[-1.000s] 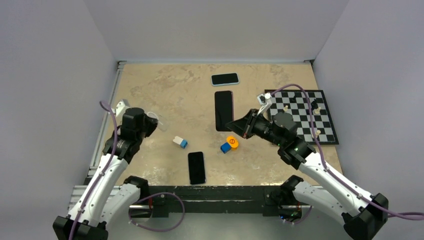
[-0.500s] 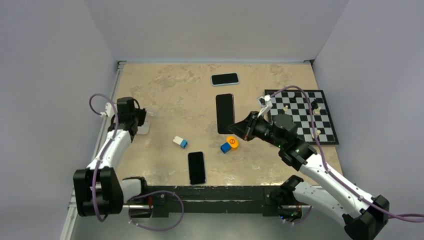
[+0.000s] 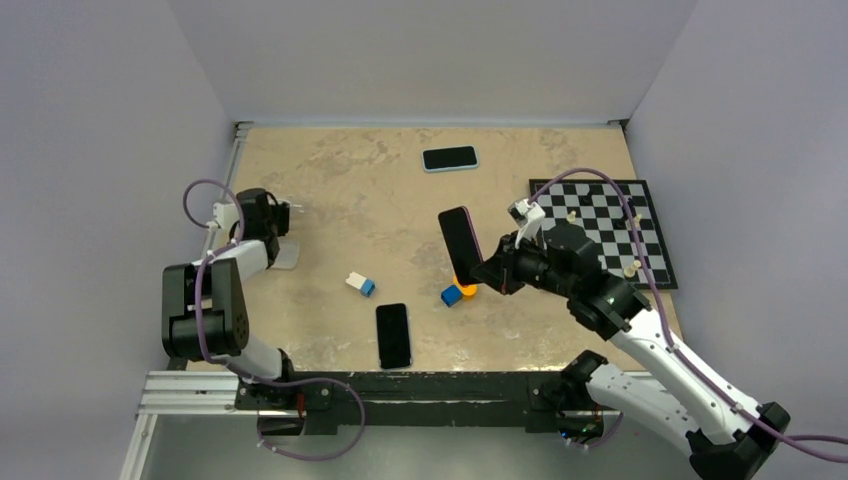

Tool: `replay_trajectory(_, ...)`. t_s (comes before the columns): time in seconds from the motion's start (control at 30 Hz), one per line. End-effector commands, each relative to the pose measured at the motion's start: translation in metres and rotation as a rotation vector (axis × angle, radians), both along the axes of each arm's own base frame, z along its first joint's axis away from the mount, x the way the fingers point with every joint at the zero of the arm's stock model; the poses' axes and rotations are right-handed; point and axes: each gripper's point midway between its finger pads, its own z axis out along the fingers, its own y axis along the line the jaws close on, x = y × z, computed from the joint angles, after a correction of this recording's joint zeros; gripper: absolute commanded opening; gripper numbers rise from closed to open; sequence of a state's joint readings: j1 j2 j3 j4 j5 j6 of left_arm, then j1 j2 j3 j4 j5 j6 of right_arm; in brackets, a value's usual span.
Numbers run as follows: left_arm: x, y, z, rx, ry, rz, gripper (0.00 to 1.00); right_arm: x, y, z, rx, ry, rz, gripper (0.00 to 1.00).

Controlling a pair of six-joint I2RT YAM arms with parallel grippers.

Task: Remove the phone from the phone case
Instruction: Place the phone case at the center of the board.

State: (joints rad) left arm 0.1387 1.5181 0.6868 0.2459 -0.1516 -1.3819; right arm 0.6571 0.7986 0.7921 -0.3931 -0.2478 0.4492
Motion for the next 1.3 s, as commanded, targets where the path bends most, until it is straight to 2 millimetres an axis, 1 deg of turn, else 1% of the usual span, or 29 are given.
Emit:
replay_trajectory(0.0,0.015,0.021,0.015,0.019,-0.115,0.074,0.07,-0.007,0.000,0.025,0.042,-0.119,0.055,0.00)
replay_trajectory(0.13,0.005,0.033,0.002,0.064,-0.049,0.105,0.09,-0.005,0.002,0.015,0.026,-0.090,0.060,0.00)
replay_trajectory(0.23,0.002,0.037,-0.002,0.070,0.000,0.115,0.09,-0.005,0.005,0.012,0.025,-0.081,0.071,0.00)
replay_trajectory(0.3,0.002,0.038,-0.003,0.070,0.019,0.119,0.13,-0.005,0.007,0.012,0.034,-0.079,0.079,0.00)
replay_trajectory(0.4,0.002,0.039,-0.004,0.067,0.063,0.120,0.26,-0.006,0.009,0.011,0.036,-0.064,0.088,0.00)
replay_trajectory(0.47,0.002,0.040,-0.001,0.081,0.103,0.113,0.36,-0.008,0.012,0.006,0.036,-0.040,0.102,0.00)
replay_trajectory(0.5,0.001,0.041,-0.001,0.084,0.126,0.110,0.40,-0.009,0.013,0.001,0.033,-0.020,0.109,0.00)
replay_trajectory(0.6,-0.011,0.041,-0.003,0.080,0.213,0.117,0.51,-0.014,0.018,-0.016,0.045,0.054,0.124,0.00)
replay_trajectory(0.63,-0.014,0.041,0.000,0.076,0.229,0.125,0.55,-0.017,0.020,-0.027,0.050,0.089,0.128,0.00)
replay_trajectory(0.67,-0.018,0.041,0.001,0.072,0.252,0.127,0.57,-0.019,0.023,-0.031,0.063,0.110,0.135,0.00)
replay_trajectory(0.7,-0.021,0.041,0.004,0.069,0.268,0.132,0.59,-0.022,0.024,-0.041,0.068,0.144,0.143,0.00)
replay_trajectory(0.77,-0.030,0.040,0.007,0.052,0.312,0.151,0.65,-0.028,0.028,-0.053,0.083,0.194,0.159,0.00)
replay_trajectory(0.9,-0.037,0.037,0.020,0.045,0.314,0.146,0.66,-0.035,0.032,-0.068,0.124,0.266,0.166,0.00)
replay_trajectory(1.03,-0.035,0.037,0.035,0.072,0.291,0.119,0.68,-0.047,0.040,-0.070,0.185,0.317,0.208,0.00)
replay_trajectory(1.13,-0.040,0.037,0.043,0.084,0.295,0.111,0.68,-0.050,0.044,-0.070,0.205,0.339,0.208,0.00)
replay_trajectory(1.2,-0.043,0.032,0.047,0.066,0.280,0.093,0.68,-0.051,0.047,-0.070,0.252,0.375,0.186,0.00)
replay_trajectory(1.27,-0.044,0.024,0.052,0.060,0.257,0.055,0.68,-0.051,0.048,-0.073,0.312,0.421,0.149,0.00)
